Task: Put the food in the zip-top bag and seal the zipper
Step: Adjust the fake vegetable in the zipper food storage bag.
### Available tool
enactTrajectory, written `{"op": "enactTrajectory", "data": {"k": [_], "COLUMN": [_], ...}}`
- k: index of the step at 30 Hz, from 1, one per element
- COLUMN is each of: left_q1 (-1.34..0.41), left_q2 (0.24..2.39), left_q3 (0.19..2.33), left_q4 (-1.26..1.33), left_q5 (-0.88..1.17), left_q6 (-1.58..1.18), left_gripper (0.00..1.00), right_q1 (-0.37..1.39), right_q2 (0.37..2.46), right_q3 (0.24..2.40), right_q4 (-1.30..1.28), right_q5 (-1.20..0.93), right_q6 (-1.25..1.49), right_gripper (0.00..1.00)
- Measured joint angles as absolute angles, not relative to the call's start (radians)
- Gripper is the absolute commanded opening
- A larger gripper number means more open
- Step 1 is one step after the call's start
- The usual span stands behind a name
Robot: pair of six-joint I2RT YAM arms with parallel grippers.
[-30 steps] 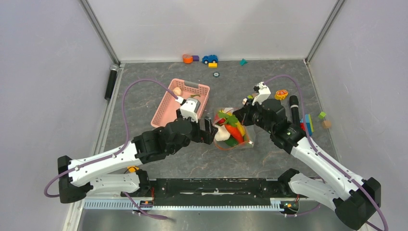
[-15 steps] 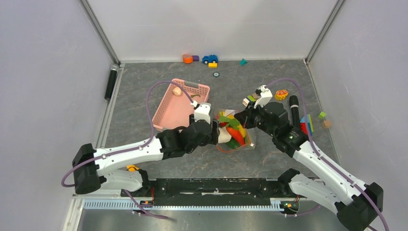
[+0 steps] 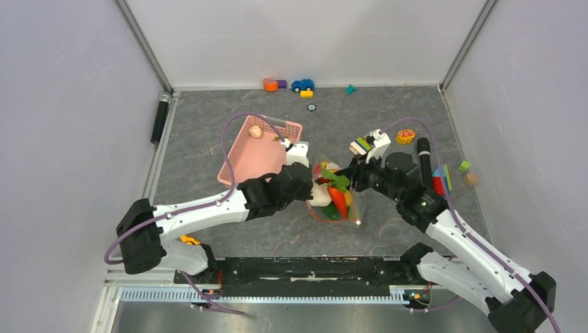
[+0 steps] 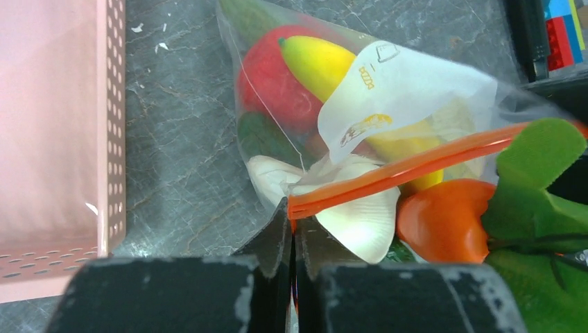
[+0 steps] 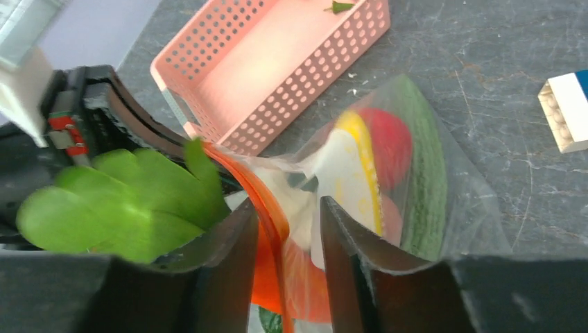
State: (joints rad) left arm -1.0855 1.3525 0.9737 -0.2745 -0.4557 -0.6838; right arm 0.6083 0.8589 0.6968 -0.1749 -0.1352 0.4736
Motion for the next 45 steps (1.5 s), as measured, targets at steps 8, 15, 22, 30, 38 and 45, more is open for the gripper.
{"op": "enactTrajectory", "data": {"k": [8, 15, 22, 30, 38, 45], "left_q1": [-1.085, -1.084, -1.084, -1.084, -1.084, -1.084], "left_q2": [1.325, 1.320, 1.338, 1.378, 1.388, 1.390], "left_q3": [0.984, 1.030, 1.095, 1.141, 1.165, 1.166], "left_q4": [-0.310, -0.374, -0.446, -0.496, -0.515, -0.522], "left_q5": [-0.406, -0.392, -0.389, -0.389, -0.381, -0.365], "left_q6": [-0.708, -0.752, -0.794, -0.824, -0.841, -0.845], "left_gripper": [0.02, 0.02, 0.02, 0.02, 0.02, 0.02], "right_q1": [0.608, 0.607, 0.606, 0.607, 0.606, 0.607], "right_q2": [0.624, 0.377, 0.323, 0.204, 0.339, 0.445], "right_q3": [0.641, 0.538, 0.434, 0.378, 0.378, 0.427], "right_q4": [-0.111, -0.051, -0.045, -0.012, -0.034, -0.054], "right_q5": [-0.148, -0.190, -0.455, -0.554, -0.511, -0.404], "right_q6": [0.327, 0.201, 0.149, 0.162, 0.170, 0.178], "right_gripper": [0.96, 0.94, 0.94, 0.92, 0.69, 0.41]}}
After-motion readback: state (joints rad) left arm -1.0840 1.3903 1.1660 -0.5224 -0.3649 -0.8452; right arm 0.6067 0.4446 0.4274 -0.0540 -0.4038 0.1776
